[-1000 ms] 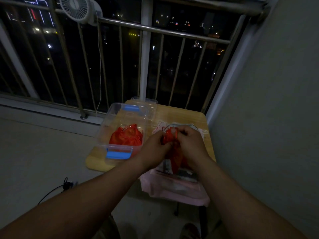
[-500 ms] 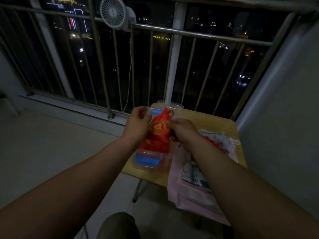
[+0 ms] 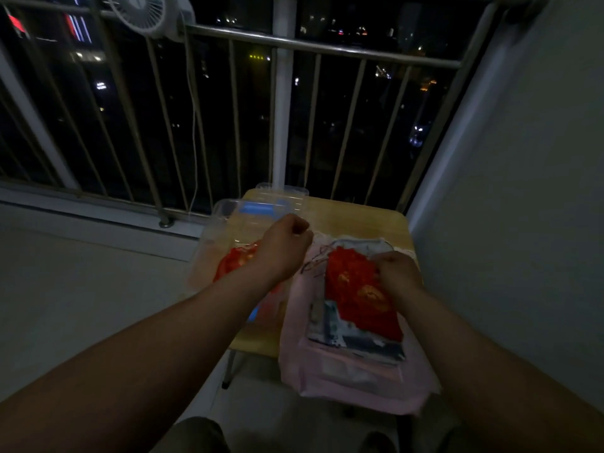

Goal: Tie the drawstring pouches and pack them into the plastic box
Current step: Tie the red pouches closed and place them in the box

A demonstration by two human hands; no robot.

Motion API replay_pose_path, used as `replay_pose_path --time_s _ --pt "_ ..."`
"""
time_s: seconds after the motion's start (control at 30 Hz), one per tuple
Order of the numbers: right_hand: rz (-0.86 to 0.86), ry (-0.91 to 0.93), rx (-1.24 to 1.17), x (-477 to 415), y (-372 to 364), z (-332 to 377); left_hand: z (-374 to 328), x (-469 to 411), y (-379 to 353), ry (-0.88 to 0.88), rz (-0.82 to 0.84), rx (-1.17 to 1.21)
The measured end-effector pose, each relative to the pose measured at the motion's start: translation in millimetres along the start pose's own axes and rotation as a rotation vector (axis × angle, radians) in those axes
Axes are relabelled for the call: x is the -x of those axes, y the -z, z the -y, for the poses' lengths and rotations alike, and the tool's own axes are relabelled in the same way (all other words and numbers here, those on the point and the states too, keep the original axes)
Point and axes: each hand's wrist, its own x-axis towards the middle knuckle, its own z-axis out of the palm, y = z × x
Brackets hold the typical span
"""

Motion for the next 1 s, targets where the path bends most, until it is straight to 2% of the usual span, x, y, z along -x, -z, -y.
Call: replay_pose_path --time_s 0.13,0.23,0.33,0.53,0.63,0.8,1.0 --pt "0.010 -0.006 0.080 1 15 -26 -4 -2 -49 0.012 0.159 -0.096" --pt "0.129 0.020 0.190 3 17 -40 6 -1 -82 0.102 0.259 -0.176" --pt "0.208 0.015 0.184 2 15 -49 17 -5 -109 0.201 0.337 -0.151" --pt "0.073 0.033 0.243 -5 11 -64 28 -15 -140 0.245 0.300 -0.103" --pt "0.027 0.042 0.116 -3 15 -65 27 -15 -141 0.246 0.250 -0.038" --pt "0.073 -0.012 -0.387 9 13 -56 17 0 -129 0.285 0.271 0.262" --pt "0.074 -0.066 -0.557 28 3 -38 7 22 -113 0.359 0.263 0.546"
